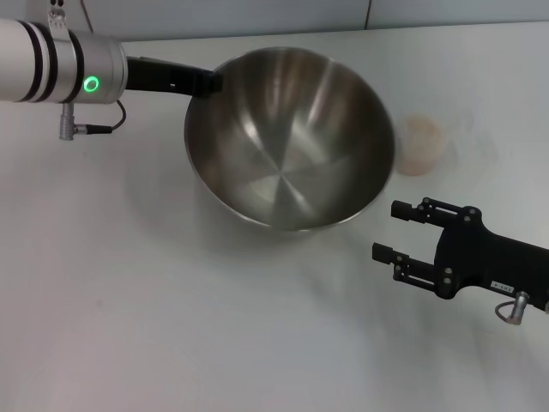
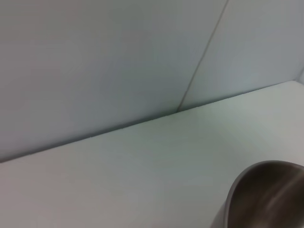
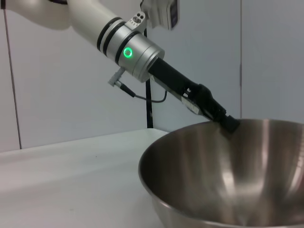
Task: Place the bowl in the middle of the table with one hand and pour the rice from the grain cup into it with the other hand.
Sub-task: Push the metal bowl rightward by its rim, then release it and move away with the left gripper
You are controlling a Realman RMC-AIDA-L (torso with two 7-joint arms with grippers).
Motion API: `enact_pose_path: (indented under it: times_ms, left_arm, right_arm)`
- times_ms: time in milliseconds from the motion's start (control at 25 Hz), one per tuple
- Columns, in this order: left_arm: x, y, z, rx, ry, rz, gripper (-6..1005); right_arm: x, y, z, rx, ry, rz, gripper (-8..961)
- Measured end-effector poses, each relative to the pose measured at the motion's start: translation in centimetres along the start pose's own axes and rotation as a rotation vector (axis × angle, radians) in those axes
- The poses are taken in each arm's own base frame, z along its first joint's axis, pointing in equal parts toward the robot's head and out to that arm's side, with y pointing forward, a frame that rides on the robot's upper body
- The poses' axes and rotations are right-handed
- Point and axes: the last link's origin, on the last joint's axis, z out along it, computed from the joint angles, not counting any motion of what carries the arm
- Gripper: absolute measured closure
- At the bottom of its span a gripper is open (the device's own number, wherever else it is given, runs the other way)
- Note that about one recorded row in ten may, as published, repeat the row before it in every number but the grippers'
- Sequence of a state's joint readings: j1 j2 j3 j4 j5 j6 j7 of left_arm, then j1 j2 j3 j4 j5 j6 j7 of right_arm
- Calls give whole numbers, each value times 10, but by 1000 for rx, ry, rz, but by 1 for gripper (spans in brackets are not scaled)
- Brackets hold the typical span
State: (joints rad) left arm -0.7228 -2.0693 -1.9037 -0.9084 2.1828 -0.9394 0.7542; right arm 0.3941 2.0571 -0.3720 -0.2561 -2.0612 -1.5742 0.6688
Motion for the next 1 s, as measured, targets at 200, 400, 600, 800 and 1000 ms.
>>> enact_pose_path:
  times_ms: [200,400,600,800,1000]
  left_arm:
    - [-8,-6,6,16,-10,-16,948]
    - [-12,-7,10,14,-16,-28,947]
    - [-11,-7,10,9,-11,-31,945]
    - [-12,-6,10,2,-9,-42,944]
    - [-13,-6,10,-7,-2,-63,925]
  right_arm:
    - [0,0,0,1,-2,0,302]
    - [0,0,0,0,-3,0,302]
    - [-1,0,0,-1,-5,0,302]
    - [-1,0,0,0,-5,0,301]
    - [-1,0,0,-2,-4,-1,301]
